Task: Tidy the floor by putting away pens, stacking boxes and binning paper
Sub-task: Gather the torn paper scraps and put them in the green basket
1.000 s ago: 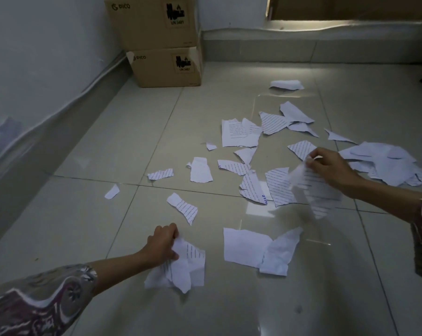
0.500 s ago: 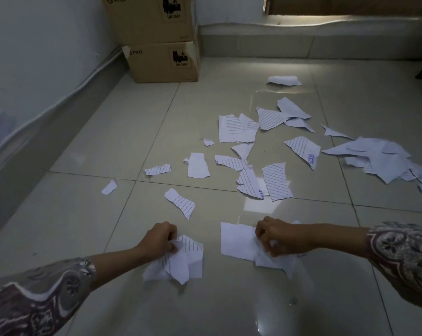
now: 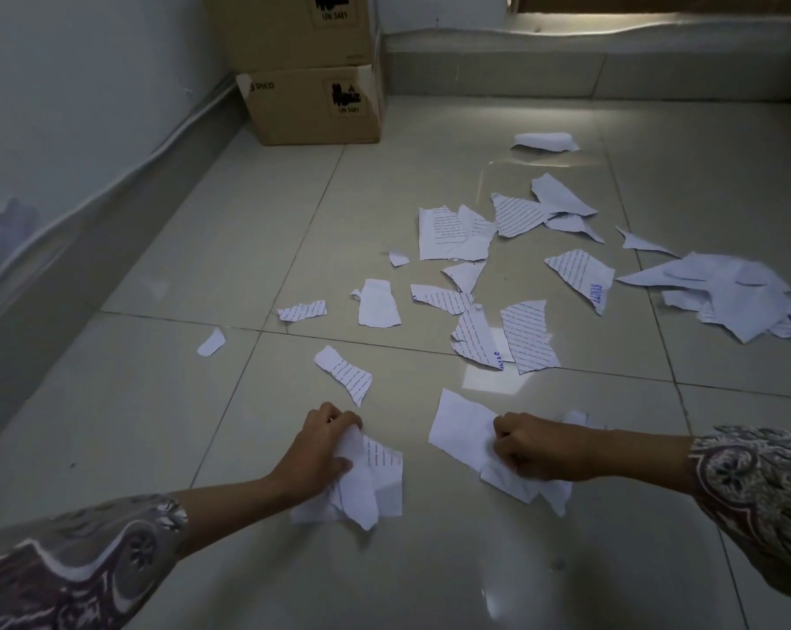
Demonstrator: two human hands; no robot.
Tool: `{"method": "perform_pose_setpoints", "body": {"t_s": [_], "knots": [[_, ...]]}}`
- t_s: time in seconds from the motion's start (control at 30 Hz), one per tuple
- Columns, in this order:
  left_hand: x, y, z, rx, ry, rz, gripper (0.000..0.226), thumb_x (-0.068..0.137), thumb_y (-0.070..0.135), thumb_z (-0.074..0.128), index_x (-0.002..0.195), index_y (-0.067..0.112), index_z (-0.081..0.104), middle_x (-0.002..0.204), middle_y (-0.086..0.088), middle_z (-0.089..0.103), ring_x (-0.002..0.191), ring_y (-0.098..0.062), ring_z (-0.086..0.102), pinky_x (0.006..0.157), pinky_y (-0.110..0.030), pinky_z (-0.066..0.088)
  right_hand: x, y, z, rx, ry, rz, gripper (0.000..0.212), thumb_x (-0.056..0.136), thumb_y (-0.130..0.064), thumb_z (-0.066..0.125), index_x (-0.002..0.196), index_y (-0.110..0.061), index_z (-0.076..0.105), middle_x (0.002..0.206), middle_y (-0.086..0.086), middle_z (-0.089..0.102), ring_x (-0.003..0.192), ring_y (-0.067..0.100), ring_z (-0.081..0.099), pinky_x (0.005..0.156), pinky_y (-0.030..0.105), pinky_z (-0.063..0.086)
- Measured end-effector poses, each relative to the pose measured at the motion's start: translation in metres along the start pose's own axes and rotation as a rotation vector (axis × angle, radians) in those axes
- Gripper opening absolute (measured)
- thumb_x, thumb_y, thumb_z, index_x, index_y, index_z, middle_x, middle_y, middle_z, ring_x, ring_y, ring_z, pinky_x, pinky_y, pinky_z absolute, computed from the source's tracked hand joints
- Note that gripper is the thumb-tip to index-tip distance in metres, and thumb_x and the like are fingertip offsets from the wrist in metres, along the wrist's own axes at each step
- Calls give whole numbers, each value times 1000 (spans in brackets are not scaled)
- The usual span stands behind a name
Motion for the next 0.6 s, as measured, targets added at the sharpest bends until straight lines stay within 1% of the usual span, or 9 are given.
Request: {"method": "perform_pose_setpoints", "body": {"t_s": [0.07, 0.1, 0.17, 0.2, 0.27, 0.33, 0.4, 0.5, 0.6], "knots": [[1, 4, 0, 11, -22, 4, 57, 76, 41, 68, 125, 21, 46, 126, -3, 40, 109, -12, 34, 100, -30, 40, 0, 4, -2, 38, -5, 24, 16, 90, -9, 46, 80, -2, 56, 84, 4, 38, 78, 16, 33, 61, 20, 25], [2, 6, 0, 42, -49, 14, 64, 73, 45, 71, 127, 23, 44, 127, -1, 38, 112, -13, 35, 100, -30, 39, 0, 6, -4, 75, -5, 43, 15, 89, -8, 47, 78, -3, 55, 83, 4, 40, 77, 16, 34, 61, 18, 26], [6, 8, 3, 99, -136, 32, 76, 68, 47, 76, 132, 29, 39, 133, -1, 34, 119, -16, 32, 101, -31, 34, -2, 8, -8, 146, 1, 72, 14, 87, -8, 51, 73, -10, 51, 80, 2, 41, 74, 16, 37, 60, 15, 27], [8, 10, 4, 116, -182, 45, 77, 68, 45, 77, 133, 31, 38, 135, -1, 31, 122, -17, 30, 102, -31, 31, -3, 9, -11, 169, -2, 79, 16, 85, -8, 52, 71, -13, 48, 77, 0, 41, 72, 15, 38, 58, 15, 27], [9, 16, 5, 192, -257, 113, 75, 69, 40, 77, 133, 33, 39, 137, -2, 28, 124, -19, 27, 102, -31, 29, -3, 9, -16, 210, -4, 84, 18, 82, -5, 54, 69, -15, 47, 72, -4, 40, 65, 10, 37, 55, 13, 29], [9, 22, 8, 326, -294, 208, 70, 70, 37, 76, 131, 32, 42, 138, -3, 28, 123, -20, 27, 97, -30, 30, -3, 8, -24, 232, 13, 78, 13, 79, -2, 56, 71, -11, 52, 72, -2, 45, 60, 5, 36, 56, 12, 32], [9, 27, 11, 377, -315, 251, 65, 71, 33, 76, 129, 28, 44, 137, -4, 30, 120, -19, 29, 93, -27, 30, -1, 8, -32, 254, 36, 79, 6, 79, -2, 58, 83, -7, 59, 74, 1, 50, 58, 3, 38, 56, 10, 33], [12, 31, 13, 394, -347, 272, 59, 72, 28, 76, 124, 21, 49, 132, -3, 33, 115, -17, 31, 85, -22, 26, 3, 9, -39, 333, 40, 124, 23, 81, 0, 60, 102, -8, 61, 68, -5, 49, 54, 3, 42, 56, 8, 35], [15, 32, 15, 390, -390, 272, 54, 73, 28, 75, 120, 14, 54, 124, -4, 41, 101, -13, 29, 79, -23, 23, 8, 10, -45, 375, 52, 133, 22, 80, -3, 65, 102, -7, 65, 65, -12, 49, 55, -5, 49, 57, 7, 38]]}}
Point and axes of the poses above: each hand's wrist, its own x-axis towards the middle knuckle, its own z-axis out of the palm, y = z × x, the point moved 5 cm from there along x, towards the middle knuckle
